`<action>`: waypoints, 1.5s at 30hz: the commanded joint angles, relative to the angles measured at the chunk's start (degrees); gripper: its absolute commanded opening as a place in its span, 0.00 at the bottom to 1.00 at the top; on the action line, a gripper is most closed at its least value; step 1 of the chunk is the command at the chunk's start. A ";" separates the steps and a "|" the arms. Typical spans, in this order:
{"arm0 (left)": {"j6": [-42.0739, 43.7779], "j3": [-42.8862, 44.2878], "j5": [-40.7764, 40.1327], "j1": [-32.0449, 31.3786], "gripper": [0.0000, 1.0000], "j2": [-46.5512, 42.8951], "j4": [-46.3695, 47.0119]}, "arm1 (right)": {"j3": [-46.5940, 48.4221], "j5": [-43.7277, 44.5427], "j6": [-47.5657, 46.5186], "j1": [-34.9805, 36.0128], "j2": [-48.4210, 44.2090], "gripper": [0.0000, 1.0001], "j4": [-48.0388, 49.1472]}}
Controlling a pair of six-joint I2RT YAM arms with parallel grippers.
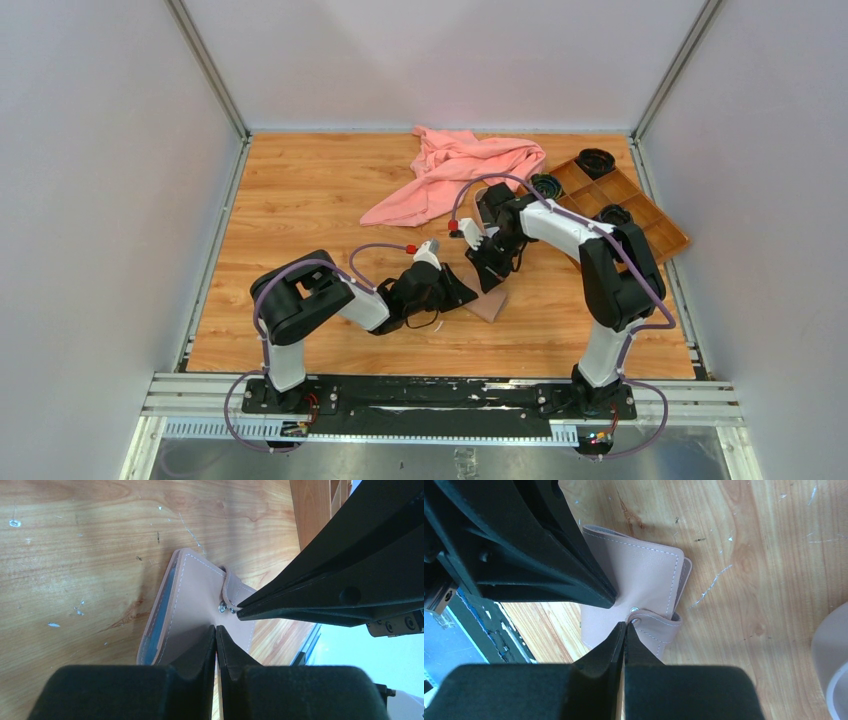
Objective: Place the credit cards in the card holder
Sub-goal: Close the card holder at the center of the board.
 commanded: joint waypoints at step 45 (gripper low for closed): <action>1.92 -0.36 0.33 0.18 0.07 1.58 -2.82 | 2.66 7.53 3.07 5.25 9.40 0.00 -0.87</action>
